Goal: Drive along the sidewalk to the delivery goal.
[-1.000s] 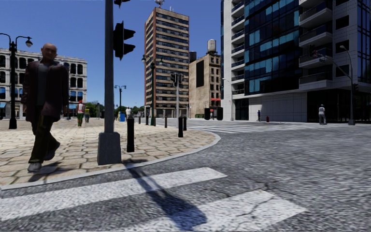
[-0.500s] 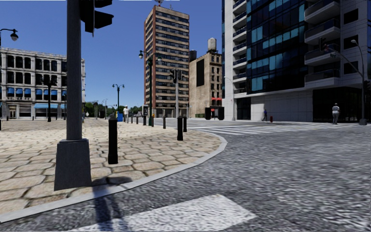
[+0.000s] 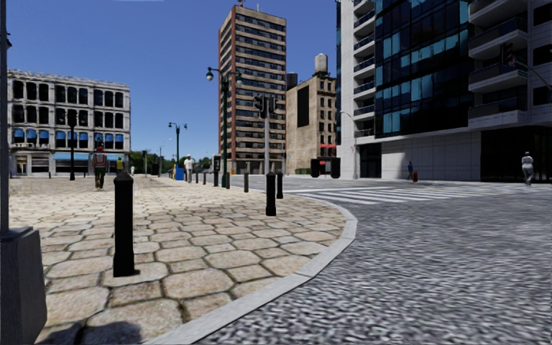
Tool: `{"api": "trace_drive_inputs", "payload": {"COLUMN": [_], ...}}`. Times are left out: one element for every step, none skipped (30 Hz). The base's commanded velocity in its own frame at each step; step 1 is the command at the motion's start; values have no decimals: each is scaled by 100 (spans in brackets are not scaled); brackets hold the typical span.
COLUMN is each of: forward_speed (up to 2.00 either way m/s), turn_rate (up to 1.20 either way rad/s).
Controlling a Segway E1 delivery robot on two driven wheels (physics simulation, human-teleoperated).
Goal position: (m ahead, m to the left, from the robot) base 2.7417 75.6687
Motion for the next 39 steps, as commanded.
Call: {"api": "trace_drive_inputs", "payload": {"forward_speed": [170,168,167,165,165,165,165,164,164,164,163,163,163,163,163,162,162,161,161,161,161,161,161,161,161,161,161,160,160,160,160,160,158,157,157,156,156,156,156], "turn_rate": [37,38,38,38,38,40,42,43,43,43,41,39,33,0,0,0,0,0,0,0,0,0,0,0,0,0,0,0,13,13,24,32,34,36,36,37,38,41,43]}}
